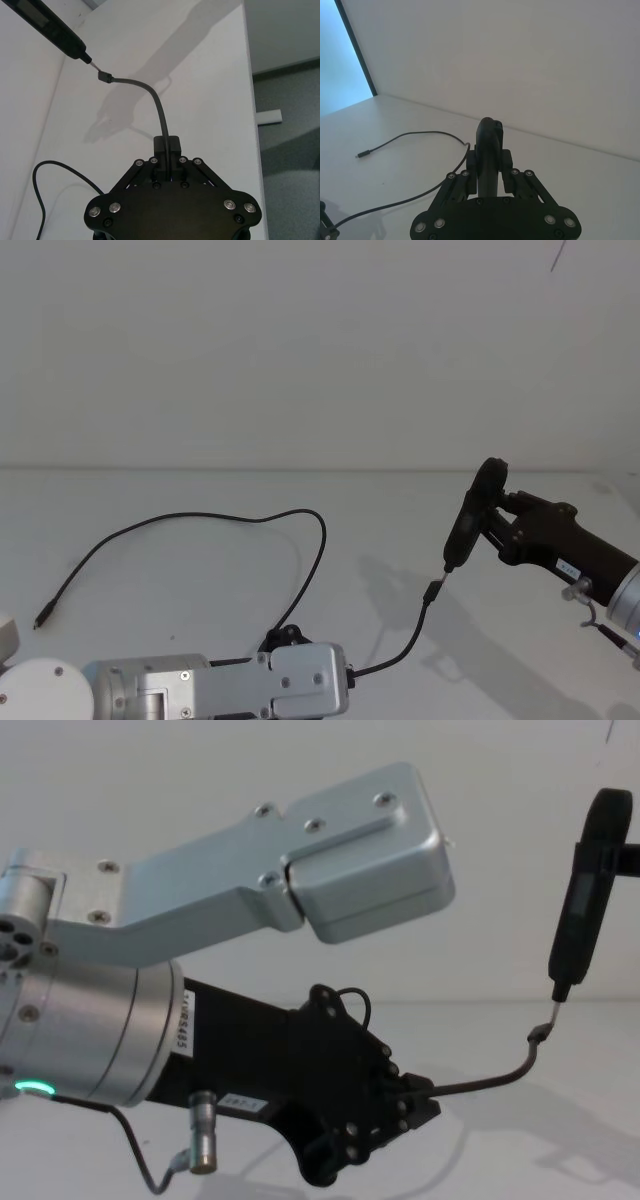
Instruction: Pick up the data cable with the one hand.
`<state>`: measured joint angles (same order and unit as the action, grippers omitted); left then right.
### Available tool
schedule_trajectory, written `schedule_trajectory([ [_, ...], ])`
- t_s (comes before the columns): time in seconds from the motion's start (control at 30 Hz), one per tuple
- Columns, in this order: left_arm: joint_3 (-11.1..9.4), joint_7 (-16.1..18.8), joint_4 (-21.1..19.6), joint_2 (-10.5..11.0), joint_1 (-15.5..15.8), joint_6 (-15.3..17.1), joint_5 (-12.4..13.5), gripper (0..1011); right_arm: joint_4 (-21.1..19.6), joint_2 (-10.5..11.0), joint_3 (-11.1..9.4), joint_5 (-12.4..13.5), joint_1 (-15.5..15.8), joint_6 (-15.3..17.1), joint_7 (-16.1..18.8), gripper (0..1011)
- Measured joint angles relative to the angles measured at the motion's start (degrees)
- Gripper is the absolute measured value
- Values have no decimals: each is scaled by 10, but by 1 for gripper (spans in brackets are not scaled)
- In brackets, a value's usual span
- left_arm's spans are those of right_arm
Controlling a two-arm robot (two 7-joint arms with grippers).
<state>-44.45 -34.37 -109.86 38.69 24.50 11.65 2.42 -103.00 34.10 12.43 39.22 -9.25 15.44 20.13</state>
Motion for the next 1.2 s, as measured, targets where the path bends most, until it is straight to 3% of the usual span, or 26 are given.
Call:
schedule_trajectory([
  [1.2,0,0,0,0,0,0,0,55,15,8,22,13,-21,-4,-4,279],
])
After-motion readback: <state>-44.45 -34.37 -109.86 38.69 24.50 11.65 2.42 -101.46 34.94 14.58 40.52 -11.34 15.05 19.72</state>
